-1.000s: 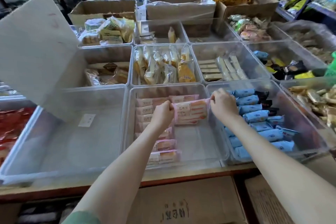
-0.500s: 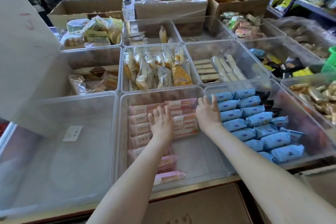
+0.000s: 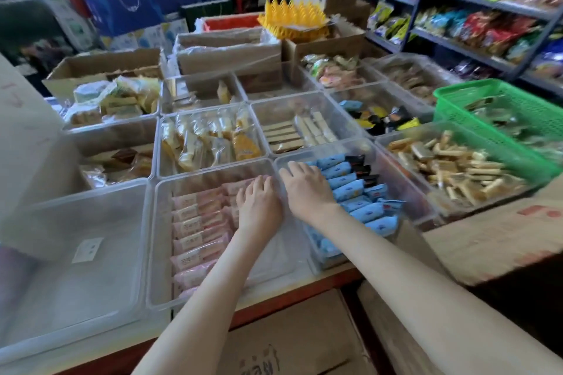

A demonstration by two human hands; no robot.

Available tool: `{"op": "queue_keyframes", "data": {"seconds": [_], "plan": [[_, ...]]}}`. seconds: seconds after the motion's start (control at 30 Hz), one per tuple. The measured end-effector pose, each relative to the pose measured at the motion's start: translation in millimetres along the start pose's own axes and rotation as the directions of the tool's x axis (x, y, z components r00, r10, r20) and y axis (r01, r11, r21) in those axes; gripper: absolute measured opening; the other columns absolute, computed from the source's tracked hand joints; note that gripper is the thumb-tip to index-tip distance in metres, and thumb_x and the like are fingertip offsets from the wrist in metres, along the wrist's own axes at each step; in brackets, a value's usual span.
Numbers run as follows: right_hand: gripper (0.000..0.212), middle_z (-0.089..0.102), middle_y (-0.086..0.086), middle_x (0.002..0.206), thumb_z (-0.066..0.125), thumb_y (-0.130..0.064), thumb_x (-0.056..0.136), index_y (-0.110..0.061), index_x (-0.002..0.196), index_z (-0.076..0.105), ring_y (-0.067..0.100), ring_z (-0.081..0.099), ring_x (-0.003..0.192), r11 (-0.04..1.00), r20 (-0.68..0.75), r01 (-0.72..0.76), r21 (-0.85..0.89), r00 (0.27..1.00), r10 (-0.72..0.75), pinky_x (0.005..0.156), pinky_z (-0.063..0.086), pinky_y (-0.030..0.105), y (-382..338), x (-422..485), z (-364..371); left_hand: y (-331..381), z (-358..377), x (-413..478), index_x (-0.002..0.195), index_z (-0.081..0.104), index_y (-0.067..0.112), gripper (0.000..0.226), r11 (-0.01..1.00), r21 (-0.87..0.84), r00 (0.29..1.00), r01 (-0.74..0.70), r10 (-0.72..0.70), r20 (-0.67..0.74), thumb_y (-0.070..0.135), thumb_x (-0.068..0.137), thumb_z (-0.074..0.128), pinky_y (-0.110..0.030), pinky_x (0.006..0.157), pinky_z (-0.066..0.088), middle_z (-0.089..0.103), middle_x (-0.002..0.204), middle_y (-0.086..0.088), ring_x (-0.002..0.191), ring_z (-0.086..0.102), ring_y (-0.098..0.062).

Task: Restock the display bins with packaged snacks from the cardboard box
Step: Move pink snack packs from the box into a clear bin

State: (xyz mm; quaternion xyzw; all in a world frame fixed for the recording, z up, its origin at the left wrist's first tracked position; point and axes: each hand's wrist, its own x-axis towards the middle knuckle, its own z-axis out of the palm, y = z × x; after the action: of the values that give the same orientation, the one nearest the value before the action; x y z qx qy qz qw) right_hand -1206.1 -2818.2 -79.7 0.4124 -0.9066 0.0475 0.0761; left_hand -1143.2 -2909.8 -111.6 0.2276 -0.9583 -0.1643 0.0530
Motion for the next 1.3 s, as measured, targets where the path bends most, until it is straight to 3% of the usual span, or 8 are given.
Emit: {"op": "queue_keyframes", "data": {"seconds": [0.13,0.27,0.43,0.57,0.77,0.93,1.13,1.3], "plan": [[0.033,0.051,0.011,0.124,0.046,-0.012,0.092,-0.008,0.124,0.050,0.030,0.047,0.117,1.000,-0.134,0.009,-0.011,0.991,-0.011,0.096,0.034,0.036,37.2,-73.5,-57.2,91.2,-22.7,-68.7,0.137,0.038,0.012,0.052,0.988,-0.015,0.983,-0.156,0.154,-0.101,0.021,0.088,0.052,-0.035,0.101,0.034,0.045,0.136,-0.007,0.124,0.046,-0.027],[0.036,0.065,0.012,0.095,0.076,-0.008,0.066,-0.006,0.100,0.066,0.031,0.064,0.086,0.999,-0.236,-0.028,0.024,0.971,0.032,0.073,0.052,0.035,94.4,-182.8,-95.0,185.0,-22.0,-158.6,0.141,0.031,0.013,0.057,0.978,0.006,0.972,-0.206,0.206,-0.110,0.021,0.088,0.051,-0.037,0.101,0.033,0.039,0.140,-0.007,0.127,0.042,-0.029],[0.047,0.053,0.011,0.125,0.059,-0.019,0.083,-0.008,0.128,0.051,0.031,0.048,0.119,0.996,-0.054,-0.090,0.029,0.994,0.091,0.095,0.041,0.039,173.1,-321.6,-114.8,291.3,12.2,-241.8,0.146,0.024,0.014,0.054,0.969,0.045,0.969,-0.244,0.245,-0.022,0.028,0.097,0.043,-0.040,0.108,0.029,0.027,0.151,-0.010,0.135,0.032,-0.031],[0.050,0.044,0.008,0.136,0.051,-0.027,0.092,-0.011,0.138,0.040,0.026,0.041,0.125,0.985,0.069,-0.173,-0.008,0.982,0.173,0.100,0.036,0.036,228.3,-387.1,-105.4,346.7,50.5,-270.9,0.142,0.032,0.012,0.054,0.964,0.070,0.966,-0.258,0.256,0.039,0.030,0.093,0.048,-0.038,0.102,0.034,0.035,0.146,-0.010,0.130,0.039,-0.031],[0.044,0.045,0.008,0.133,0.049,-0.024,0.093,-0.012,0.134,0.040,0.027,0.041,0.123,0.964,0.282,-0.266,0.012,0.926,0.252,0.099,0.036,0.035,289.1,-416.2,-66.2,375.0,126.5,-267.8,0.139,0.033,0.011,0.057,0.998,0.052,0.938,-0.026,0.006,0.346,0.031,0.089,0.054,-0.039,0.101,0.035,0.040,0.139,-0.012,0.128,0.039,-0.031],[0.047,0.046,0.010,0.129,0.047,-0.021,0.091,-0.011,0.136,0.038,0.029,0.043,0.120,0.963,0.402,-0.271,-0.011,0.880,0.253,0.097,0.039,0.038,334.0,-407.5,-20.1,360.6,185.6,-238.6,0.148,0.023,0.013,0.064,0.996,0.071,0.890,0.054,-0.081,0.449,0.021,0.092,0.051,-0.038,0.109,0.029,0.028,0.150,-0.012,0.137,0.029,-0.030],[0.049,0.038,0.012,0.142,0.043,-0.019,0.095,-0.011,0.142,0.032,0.029,0.037,0.129,0.984,0.590,-0.176,-0.016,0.793,0.152,0.102,0.034,0.037,369.5,-376.7,48.0,337.4,261.1,-203.8,0.142,0.031,0.009,0.049,0.967,0.249,0.827,-0.053,-0.098,0.554,0.019,0.096,0.044,-0.039,0.109,0.033,0.031,0.147,-0.014,0.135,0.031,-0.029],[0.055,0.028,0.010,0.152,0.043,-0.025,0.096,-0.012,0.146,0.024,0.028,0.030,0.136,0.996,0.725,-0.084,-0.014,0.685,0.068,0.106,0.030,0.037,382.7,-359.6,106.4,337.4,299.3,-191.8,0.146,0.023,0.012,0.052,0.911,0.338,0.792,-0.238,-0.020,0.610,0.016,0.096,0.036,-0.042,0.111,0.018,0.031,0.148,-0.014,0.138,0.024,-0.030]]}}
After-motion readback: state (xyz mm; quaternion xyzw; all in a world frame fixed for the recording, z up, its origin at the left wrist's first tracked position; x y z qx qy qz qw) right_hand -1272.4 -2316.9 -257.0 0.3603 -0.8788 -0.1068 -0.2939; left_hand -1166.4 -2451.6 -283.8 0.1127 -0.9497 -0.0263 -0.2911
